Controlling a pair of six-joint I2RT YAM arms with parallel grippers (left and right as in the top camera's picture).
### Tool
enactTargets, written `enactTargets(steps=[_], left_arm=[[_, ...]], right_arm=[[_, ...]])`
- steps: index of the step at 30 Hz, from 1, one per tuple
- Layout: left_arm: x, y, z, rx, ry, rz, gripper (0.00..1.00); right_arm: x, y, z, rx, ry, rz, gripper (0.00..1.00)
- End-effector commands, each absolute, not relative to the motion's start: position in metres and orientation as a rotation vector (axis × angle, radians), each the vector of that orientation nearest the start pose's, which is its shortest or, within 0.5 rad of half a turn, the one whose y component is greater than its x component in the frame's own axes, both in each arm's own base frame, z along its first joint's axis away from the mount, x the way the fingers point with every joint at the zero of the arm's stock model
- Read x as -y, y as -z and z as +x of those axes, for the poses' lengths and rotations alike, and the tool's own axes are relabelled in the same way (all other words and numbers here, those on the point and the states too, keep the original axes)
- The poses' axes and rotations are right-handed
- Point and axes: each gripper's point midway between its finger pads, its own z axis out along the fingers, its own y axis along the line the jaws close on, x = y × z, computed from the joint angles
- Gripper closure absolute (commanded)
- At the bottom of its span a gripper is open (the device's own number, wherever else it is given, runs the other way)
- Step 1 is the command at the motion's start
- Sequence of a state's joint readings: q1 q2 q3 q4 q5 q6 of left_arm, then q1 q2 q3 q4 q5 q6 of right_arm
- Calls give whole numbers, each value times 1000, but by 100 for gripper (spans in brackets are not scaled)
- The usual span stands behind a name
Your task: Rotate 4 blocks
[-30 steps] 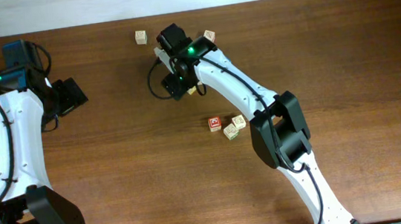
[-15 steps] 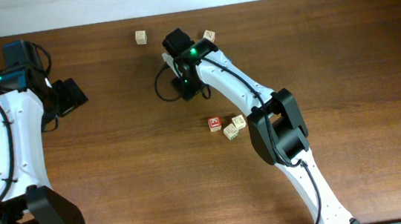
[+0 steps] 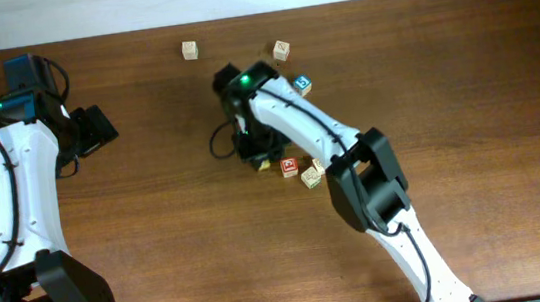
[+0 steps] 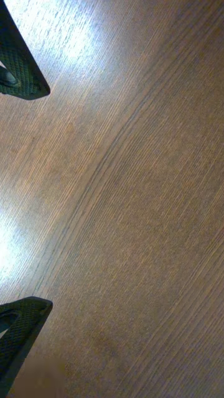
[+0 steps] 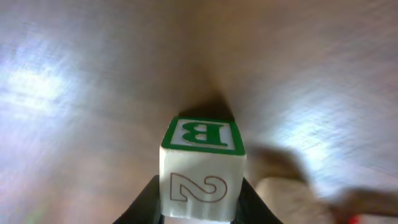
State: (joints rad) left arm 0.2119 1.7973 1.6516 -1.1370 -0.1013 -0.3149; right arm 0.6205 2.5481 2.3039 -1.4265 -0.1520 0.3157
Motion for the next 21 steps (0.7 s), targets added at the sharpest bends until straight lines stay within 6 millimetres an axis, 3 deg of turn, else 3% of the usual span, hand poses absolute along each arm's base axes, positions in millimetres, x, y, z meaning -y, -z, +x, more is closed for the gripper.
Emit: enactTargets(steps=[1, 6, 12, 17, 19, 21], left_arm=[[-100, -162, 391, -2735, -111, -766, 1], [-100, -162, 391, -2737, -110, -766, 1], [-100, -162, 391, -2737, -111, -766, 1], [-100, -162, 391, -2737, -111, -766, 1], [-100, -162, 391, -2737, -111, -766, 0], [-100, -162, 391, -2737, -111, -766, 1]], right_arm=[[-305, -34, 337, -3275, -70, -515, 80], [-274, -37, 333, -3291, 228, -343, 69], [-273, -36, 340, -3262, 240, -298, 67], [-277, -35, 345, -3244, 216, -297, 55], [-277, -35, 344, -3245, 215, -297, 55], [-279, -47, 346, -3237, 198, -326, 55]])
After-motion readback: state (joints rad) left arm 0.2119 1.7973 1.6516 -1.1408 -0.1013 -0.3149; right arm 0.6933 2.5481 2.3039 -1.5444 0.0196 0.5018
